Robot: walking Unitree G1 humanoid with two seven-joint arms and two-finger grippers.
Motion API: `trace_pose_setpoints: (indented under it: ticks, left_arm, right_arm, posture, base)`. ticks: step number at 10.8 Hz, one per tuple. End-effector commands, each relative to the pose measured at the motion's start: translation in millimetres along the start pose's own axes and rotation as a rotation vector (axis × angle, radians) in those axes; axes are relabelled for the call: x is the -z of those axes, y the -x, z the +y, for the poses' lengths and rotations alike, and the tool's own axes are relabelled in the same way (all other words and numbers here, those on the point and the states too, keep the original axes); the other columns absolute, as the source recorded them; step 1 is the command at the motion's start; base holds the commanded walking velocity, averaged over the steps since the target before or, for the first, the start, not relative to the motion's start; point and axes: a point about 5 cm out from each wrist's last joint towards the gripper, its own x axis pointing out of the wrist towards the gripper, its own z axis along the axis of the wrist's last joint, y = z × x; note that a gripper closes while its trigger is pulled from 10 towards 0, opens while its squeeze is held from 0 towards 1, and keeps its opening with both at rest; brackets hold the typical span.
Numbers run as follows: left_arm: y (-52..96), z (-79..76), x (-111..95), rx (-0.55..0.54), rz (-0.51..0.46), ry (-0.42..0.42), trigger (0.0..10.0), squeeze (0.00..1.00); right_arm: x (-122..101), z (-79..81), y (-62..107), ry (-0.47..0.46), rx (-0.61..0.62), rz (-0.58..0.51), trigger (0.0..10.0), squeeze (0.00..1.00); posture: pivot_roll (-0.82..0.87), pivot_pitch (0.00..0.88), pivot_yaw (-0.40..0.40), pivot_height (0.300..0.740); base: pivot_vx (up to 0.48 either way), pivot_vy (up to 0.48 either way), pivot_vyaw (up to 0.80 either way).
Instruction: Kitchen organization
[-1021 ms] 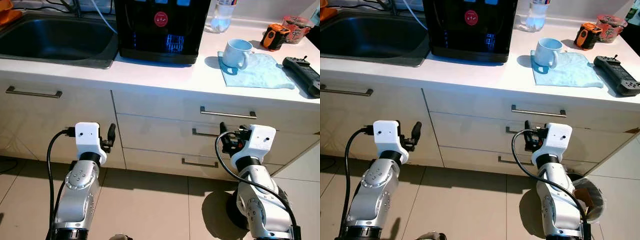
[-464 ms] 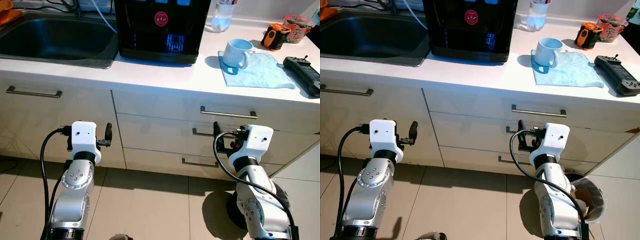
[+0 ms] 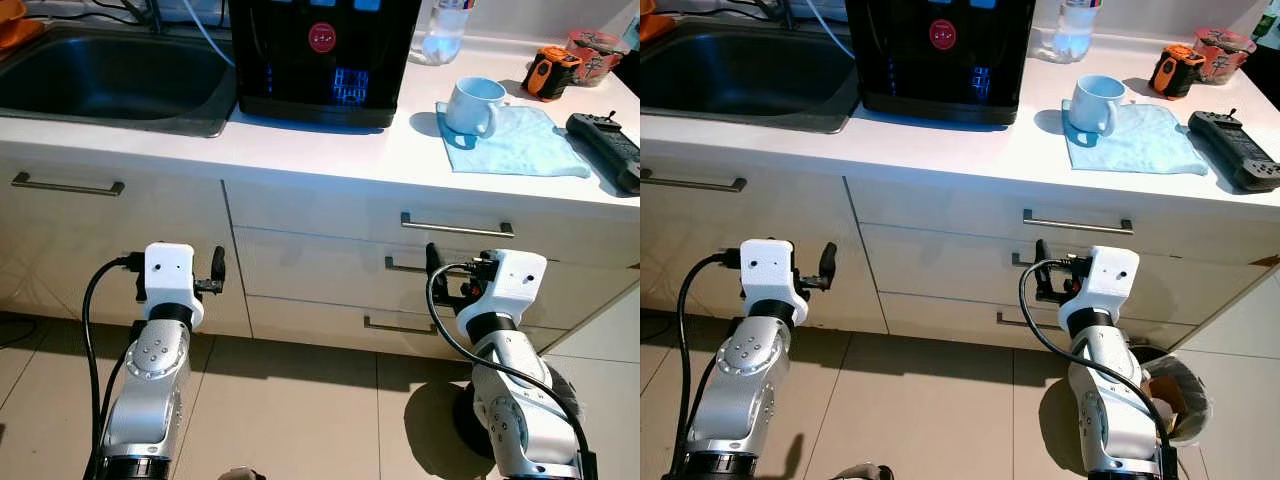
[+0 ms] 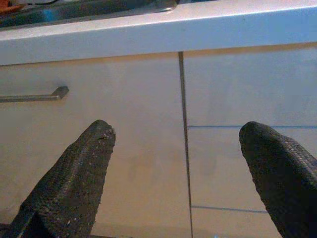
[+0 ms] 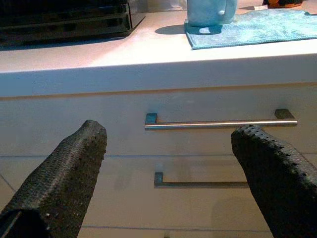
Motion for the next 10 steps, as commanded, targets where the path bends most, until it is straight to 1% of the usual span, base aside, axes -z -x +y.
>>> trace_pose_setpoints:
  ticks: [1, 4, 5, 6, 7, 10]
  left_arm:
    - [-0.4, 0.5, -1.2, -0.015, -0.007, 0.0, 10.0, 1.0]
    - [-1.2, -2.1, -1.5, -0.002, -0.006, 0.023, 10.0, 1.0]
    - [-1.4, -3.5, -0.9, -0.002, -0.002, 0.033, 10.0, 0.93]
    - [-1.3, -4.8, -0.3, 0.001, 0.002, 0.042, 10.0, 0.27]
    - [-0.9, -5.0, 0.4, 0.0, 0.003, 0.044, 10.0, 0.0]
    - [-0.9, -4.1, 1.4, -0.007, 0.008, 0.041, 10.0, 0.0]
  right_arm:
    - [-3.4, -2.6, -0.6, -0.011, 0.006, -0.016, 10.0, 1.0]
    - [-4.2, -0.8, -2.4, -0.002, 0.004, -0.018, 10.0, 1.0]
    - [-5.0, -1.6, -3.6, 0.006, 0.004, -0.018, 10.0, 0.36]
    - [-5.2, -2.1, -4.0, 0.011, 0.003, -0.016, 10.0, 0.0]
    - [-5.4, -1.4, -3.6, 0.012, -0.003, -0.016, 10.0, 0.0]
    - [-5.6, -2.3, -3.5, 0.015, -0.003, -0.015, 10.0, 0.0]
  posture:
    - [0.04, 0.072, -0.032, 0.74]
    - [0.04, 0.068, -0.037, 0.74]
    - [0.04, 0.067, -0.042, 0.74]
    - [0.04, 0.068, -0.043, 0.74]
    - [0.04, 0.068, -0.045, 0.74]
    - [0.04, 0.069, -0.048, 0.74]
  base:
    - [0.0, 0.0, 0.0]
    - [0.0, 0.0, 0.0]
    - [0.0, 0.382, 0.0]
    - [0.0, 0.48, 0.0]
    - [0.0, 0.48, 0.0]
    - [0.0, 0.48, 0.0]
